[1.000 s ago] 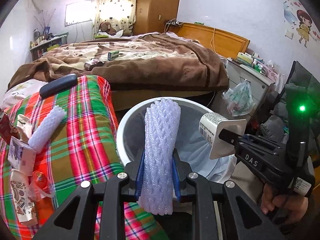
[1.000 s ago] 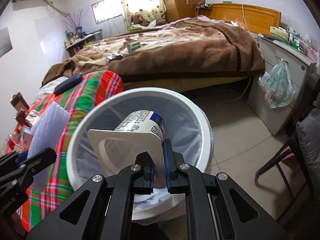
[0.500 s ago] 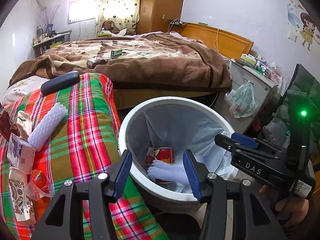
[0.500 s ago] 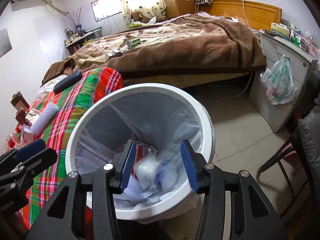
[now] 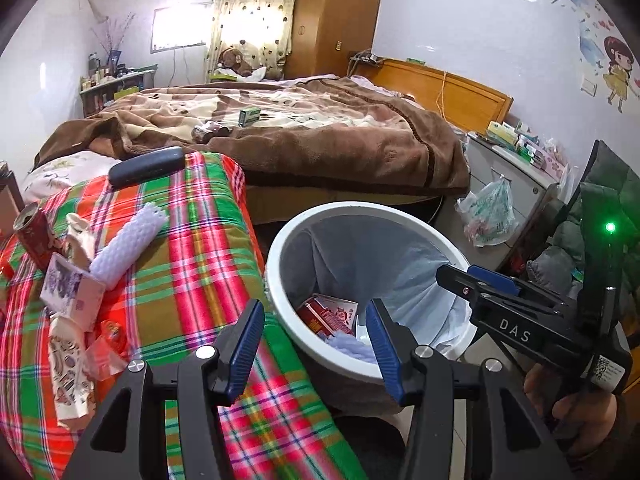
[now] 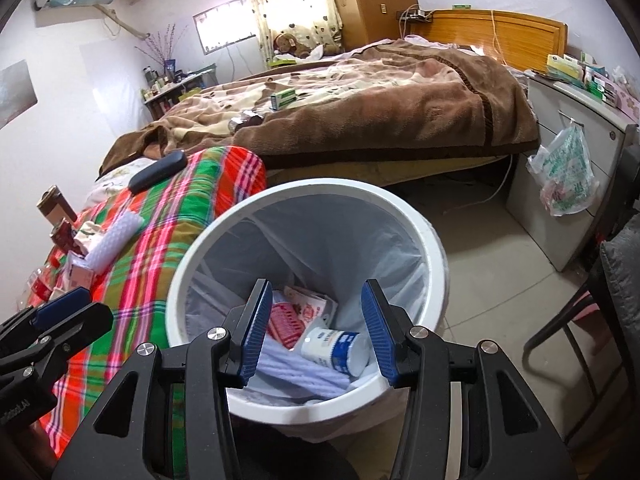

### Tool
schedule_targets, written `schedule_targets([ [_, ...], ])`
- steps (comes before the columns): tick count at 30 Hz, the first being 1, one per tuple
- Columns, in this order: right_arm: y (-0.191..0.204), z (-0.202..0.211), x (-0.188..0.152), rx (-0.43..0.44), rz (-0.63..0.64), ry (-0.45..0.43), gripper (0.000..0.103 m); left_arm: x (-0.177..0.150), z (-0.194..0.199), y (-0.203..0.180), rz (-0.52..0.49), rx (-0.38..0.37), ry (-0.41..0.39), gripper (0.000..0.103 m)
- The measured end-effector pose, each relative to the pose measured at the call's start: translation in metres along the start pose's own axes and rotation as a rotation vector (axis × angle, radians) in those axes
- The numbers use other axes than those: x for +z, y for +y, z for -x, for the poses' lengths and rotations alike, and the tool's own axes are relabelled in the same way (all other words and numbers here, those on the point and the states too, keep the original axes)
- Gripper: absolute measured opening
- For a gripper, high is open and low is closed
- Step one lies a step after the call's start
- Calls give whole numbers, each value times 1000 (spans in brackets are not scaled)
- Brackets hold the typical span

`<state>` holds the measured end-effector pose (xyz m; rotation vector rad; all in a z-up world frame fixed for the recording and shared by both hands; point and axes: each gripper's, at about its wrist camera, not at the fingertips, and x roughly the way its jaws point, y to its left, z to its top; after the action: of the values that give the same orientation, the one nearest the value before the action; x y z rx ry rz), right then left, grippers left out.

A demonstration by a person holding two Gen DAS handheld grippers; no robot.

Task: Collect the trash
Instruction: 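Open the left tool to drop the foam sleeve while the right tool drops the yogurt cup into the bin, then move both open tools back over the remaining trash on the bed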

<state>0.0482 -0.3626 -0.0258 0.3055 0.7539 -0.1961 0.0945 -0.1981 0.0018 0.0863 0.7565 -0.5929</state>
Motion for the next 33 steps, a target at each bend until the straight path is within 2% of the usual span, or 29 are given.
schedule_targets([
  [15,47,9,-10,84,59,-15,48,-23,48,45,67,108,-57,53],
  [29,111,7,-27,205,162,21,48,-53,97,125,218,250,-104,53],
  [33,127,6,-32,235,201,36,48,-62,108,153,271,297,-107,60],
])
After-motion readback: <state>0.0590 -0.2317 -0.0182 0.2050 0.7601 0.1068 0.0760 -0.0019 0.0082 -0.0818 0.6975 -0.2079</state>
